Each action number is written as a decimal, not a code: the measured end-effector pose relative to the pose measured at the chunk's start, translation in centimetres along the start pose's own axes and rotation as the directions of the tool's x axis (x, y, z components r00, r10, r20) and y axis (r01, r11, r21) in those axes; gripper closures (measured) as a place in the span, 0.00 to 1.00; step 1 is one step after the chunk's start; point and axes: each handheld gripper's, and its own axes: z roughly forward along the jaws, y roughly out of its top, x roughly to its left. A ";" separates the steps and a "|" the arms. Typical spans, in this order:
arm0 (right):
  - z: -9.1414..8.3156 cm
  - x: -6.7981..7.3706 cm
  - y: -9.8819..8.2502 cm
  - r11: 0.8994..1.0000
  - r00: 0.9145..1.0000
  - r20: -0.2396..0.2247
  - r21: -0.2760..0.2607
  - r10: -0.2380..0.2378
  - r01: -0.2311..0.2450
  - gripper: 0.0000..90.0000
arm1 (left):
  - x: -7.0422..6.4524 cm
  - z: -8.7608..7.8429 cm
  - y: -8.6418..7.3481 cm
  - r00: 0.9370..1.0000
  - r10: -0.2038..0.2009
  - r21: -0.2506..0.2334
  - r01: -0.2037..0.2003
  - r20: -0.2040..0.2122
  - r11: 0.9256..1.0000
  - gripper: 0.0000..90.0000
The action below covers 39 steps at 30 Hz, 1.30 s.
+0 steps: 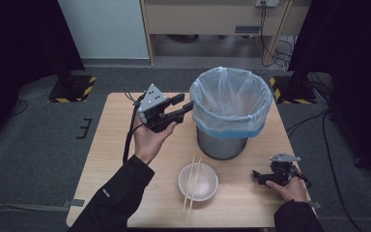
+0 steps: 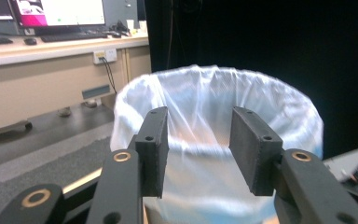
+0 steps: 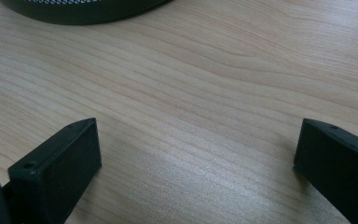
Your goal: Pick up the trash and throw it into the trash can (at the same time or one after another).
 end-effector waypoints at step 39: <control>0.0 0.0 0.0 1.000 1.000 0.001 0.000 0.000 0.000 0.01 | -3.9 -2.0 -14.3 0.998 -0.062 0.342 0.052 0.016 0.938 0.57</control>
